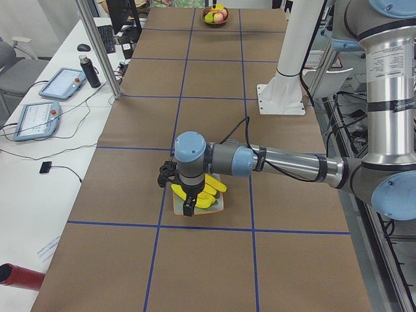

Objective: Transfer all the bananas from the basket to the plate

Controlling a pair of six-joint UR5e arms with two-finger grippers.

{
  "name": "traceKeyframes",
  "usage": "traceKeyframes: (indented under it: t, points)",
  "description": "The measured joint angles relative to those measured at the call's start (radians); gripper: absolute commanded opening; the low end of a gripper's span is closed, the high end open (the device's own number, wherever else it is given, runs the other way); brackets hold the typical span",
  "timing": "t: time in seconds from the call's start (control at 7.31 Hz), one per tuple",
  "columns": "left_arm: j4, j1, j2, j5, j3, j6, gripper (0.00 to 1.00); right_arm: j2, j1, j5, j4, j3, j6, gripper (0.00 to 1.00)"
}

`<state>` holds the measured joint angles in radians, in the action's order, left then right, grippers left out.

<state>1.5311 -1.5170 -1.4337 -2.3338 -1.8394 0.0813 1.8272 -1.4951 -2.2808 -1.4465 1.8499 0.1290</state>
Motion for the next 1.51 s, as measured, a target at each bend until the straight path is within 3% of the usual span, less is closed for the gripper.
traceKeyframes:
  t: [1.51]
  points:
    - [0.007, -0.003, 0.032, 0.016, -0.004, 0.0, 1.0, 0.049, -0.017, 0.012, 0.011, 0.002, 0.012, 1.0]
